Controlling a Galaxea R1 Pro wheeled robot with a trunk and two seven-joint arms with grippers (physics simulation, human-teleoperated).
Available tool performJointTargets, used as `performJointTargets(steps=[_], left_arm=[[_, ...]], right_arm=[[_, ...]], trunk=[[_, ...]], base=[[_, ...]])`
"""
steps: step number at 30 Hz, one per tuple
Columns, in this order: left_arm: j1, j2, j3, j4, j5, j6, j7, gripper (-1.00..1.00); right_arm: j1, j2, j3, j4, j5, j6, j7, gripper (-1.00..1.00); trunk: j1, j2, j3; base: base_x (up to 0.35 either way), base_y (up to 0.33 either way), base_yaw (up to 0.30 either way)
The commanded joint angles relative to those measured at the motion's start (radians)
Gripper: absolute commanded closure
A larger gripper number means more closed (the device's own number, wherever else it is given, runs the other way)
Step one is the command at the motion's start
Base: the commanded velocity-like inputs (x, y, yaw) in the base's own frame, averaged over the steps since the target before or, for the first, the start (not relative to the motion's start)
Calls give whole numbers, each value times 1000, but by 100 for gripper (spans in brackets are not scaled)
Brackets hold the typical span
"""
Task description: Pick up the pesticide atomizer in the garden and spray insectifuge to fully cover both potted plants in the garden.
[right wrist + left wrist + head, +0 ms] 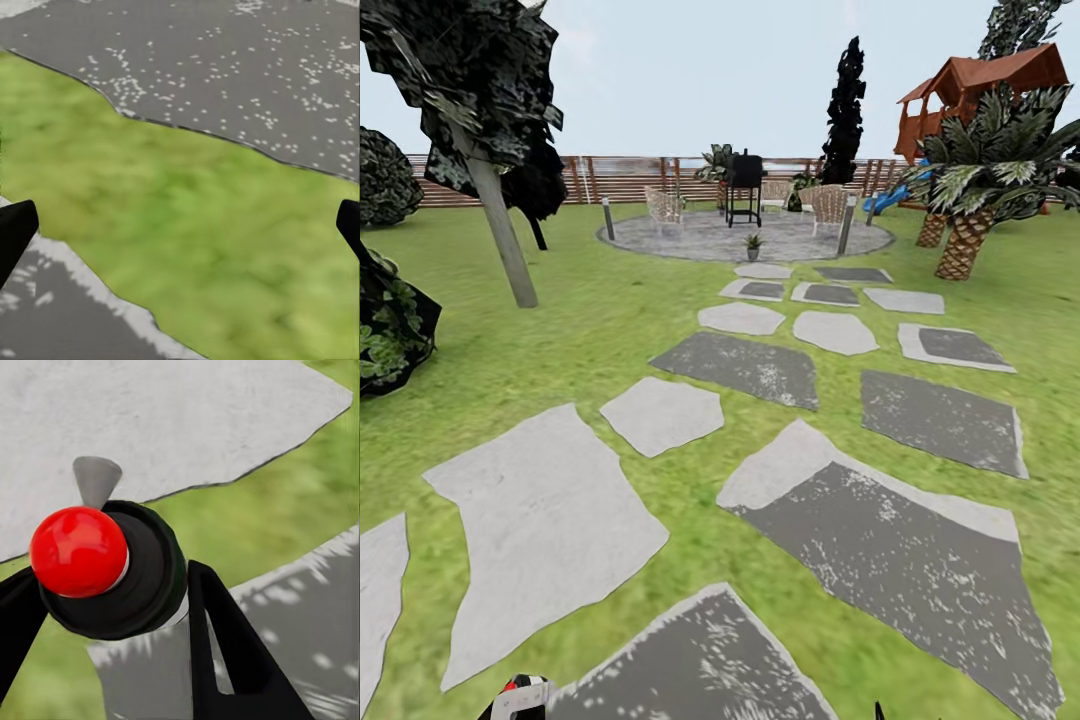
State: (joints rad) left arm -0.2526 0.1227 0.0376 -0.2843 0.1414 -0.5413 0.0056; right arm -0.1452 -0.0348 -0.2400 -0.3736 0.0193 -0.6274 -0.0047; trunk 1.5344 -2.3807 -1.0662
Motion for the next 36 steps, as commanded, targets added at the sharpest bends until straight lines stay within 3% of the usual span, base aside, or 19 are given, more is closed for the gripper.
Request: performJointTargets(steps=[1,36], left_arm=[[0,0,-1,1,4,-3,0,100],[0,-2,-1,2,3,-3,0,100]], right_arm=[[-1,1,-2,1,2,-3,-1,-100],[-1,-4,-2,-1,4,-3,3,-100]], trunk=[[0,0,-1],[0,0,-1]], base=[[337,0,0],[337,0,0]])
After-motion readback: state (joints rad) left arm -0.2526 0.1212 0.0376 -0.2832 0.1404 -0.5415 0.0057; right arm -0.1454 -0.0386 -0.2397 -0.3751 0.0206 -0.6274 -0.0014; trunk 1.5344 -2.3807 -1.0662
